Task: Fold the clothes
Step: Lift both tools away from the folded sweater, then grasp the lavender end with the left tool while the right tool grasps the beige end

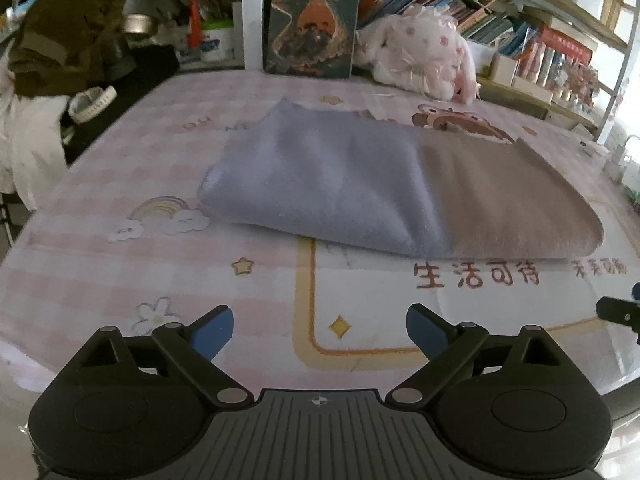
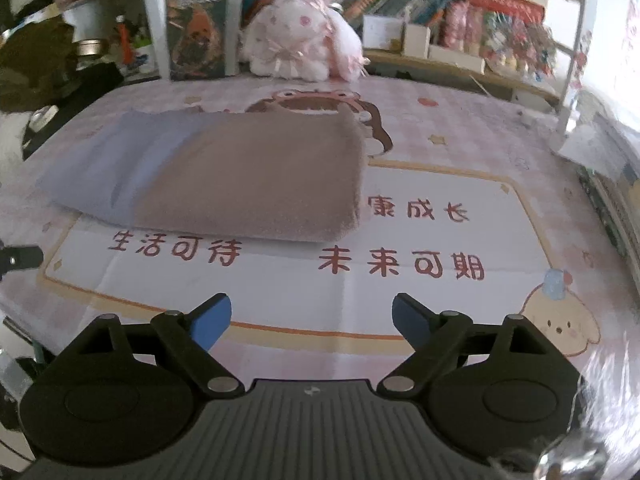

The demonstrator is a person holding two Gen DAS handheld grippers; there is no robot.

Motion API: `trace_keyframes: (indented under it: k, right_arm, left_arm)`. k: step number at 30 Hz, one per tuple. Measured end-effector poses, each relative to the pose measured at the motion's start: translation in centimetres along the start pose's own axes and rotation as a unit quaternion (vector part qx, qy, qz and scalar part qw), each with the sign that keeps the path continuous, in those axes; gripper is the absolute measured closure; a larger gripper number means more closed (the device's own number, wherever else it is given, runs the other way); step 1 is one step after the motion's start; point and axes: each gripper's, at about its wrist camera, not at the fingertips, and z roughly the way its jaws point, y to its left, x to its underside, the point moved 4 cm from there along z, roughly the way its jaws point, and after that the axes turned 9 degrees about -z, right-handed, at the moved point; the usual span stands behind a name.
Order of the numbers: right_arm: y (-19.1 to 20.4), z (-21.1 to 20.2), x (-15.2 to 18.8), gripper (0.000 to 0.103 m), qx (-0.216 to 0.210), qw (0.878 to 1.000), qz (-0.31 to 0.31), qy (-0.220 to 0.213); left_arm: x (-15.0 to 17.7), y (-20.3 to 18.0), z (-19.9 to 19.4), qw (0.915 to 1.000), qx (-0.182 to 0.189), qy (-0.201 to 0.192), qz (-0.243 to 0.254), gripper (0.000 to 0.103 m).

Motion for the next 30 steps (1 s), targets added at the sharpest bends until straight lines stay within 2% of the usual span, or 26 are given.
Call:
trace_keyframes:
  k: [7,13,16,20,23,26,30]
  right_arm:
    - [-0.4,1.5,-1.0,0.015,0.003,1.000,0.021,0.017]
    - [0.1,2.4,-1.6,0.015,0.011,0.999,0.021,0.032]
    - [0.3,2.7,-1.9,0.015,0.022,0.999,0.032,0.033]
    - [1.0,3.1,-2.1,0.015,0.035,0.998,0.045,0.033]
    - [1.0,3.1,-2.9,0.015,0.044,0.998,0.050,0.020]
    - [0.6,2.9,-3.9,0.015,0.051,0.997,0.064,0.006]
    - [-0.4,2.7,-4.7,0.019,0.047,0.994,0.101,0.000]
  left_arm:
    - [-1.5,1.1,2.2,0.9975,0.016,0.023,-0.065,0.007]
    - [-2.5,2.3,3.5,0.9928,0.008,0.043,-0.111,0.007]
    - [-3.0,2.7,3.7,0.9910,0.006,0.044,-0.126,0.007]
    - [-4.0,3.6,4.0,0.9885,0.028,0.036,-0.144,0.007]
    - [-4.7,4.8,4.6,0.9803,0.054,0.040,-0.185,0.008]
    - [-5.0,6.1,5.2,0.9670,0.064,0.039,-0.243,0.008]
    - [-5.5,6.9,5.7,0.9518,0.084,0.031,-0.293,0.009]
